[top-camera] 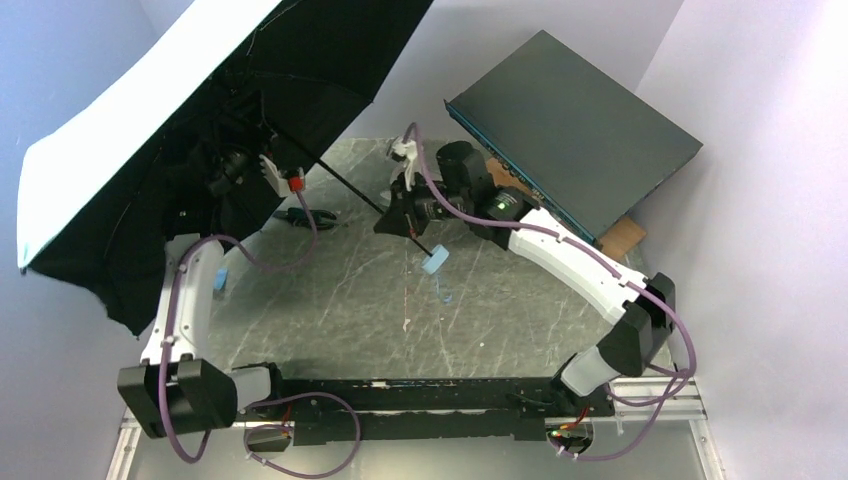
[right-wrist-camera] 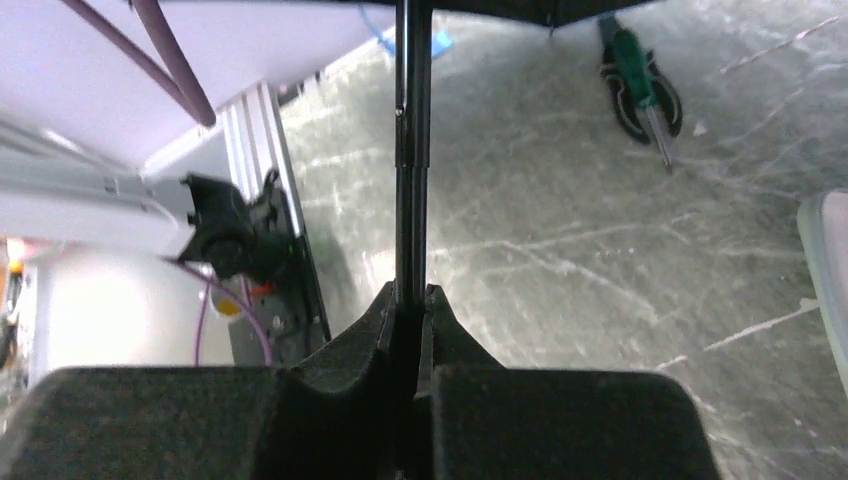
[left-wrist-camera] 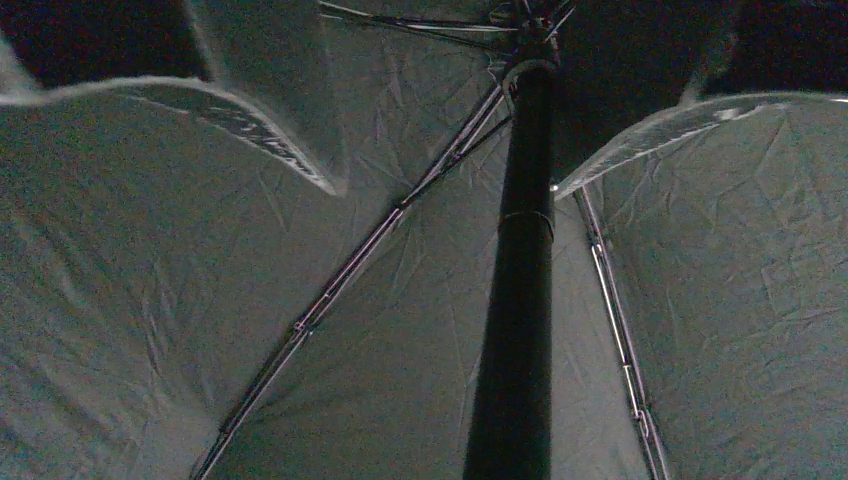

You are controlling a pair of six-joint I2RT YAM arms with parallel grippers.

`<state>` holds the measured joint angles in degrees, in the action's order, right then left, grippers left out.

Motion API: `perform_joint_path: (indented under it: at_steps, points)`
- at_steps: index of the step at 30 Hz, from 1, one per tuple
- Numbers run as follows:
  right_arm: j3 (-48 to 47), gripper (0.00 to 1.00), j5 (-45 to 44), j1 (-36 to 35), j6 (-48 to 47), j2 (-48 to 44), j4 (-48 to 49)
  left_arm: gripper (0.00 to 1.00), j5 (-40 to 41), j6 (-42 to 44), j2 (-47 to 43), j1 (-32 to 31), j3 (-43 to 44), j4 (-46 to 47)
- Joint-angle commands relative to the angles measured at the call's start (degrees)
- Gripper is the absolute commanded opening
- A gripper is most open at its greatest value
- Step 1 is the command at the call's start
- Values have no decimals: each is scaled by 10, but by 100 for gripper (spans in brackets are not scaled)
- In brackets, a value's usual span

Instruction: Open the umbrella

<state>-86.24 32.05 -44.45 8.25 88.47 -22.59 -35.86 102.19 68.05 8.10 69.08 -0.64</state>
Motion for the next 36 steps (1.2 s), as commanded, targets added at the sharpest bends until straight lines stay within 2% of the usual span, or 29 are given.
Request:
perform_joint_path:
  at_steps: [1,5,9,15,18,19,22,23,25,26,30,34,36]
  points:
    - [76,0,-12,6,85,-48,170,81,53,-56,27,12,75,16]
    - [107,0,-50,4,168,-6,385,98,11,-48,0,-23,60,-56]
    - [92,0,-75,1,235,62,503,100,2,-50,-42,-33,6,-77]
    - [52,0,-82,-3,333,157,619,100,21,-144,-96,-30,-18,-118]
    - [34,0,-76,-6,335,189,625,100,12,-167,-137,-29,-27,-201]
    - [38,0,-75,-5,328,195,623,100,13,-182,-191,-29,-34,-220]
    - [66,0,-65,-5,298,202,611,99,27,-257,-198,-29,-53,-292]
    - [77,8,-61,-5,287,204,608,99,30,-279,-210,-29,-66,-319]
    - [99,37,-54,-5,268,206,599,99,30,-317,-239,-29,-97,-363]
    - [108,42,-53,-4,256,205,595,99,31,-332,-253,-29,-115,-380]
    - [145,50,-54,-5,196,195,573,99,45,-395,-307,-30,-187,-434]
    - [179,51,-58,-3,145,186,553,99,102,-456,-334,-30,-240,-488]
    - [197,55,-57,-2,122,174,542,99,129,-478,-345,-30,-258,-520]
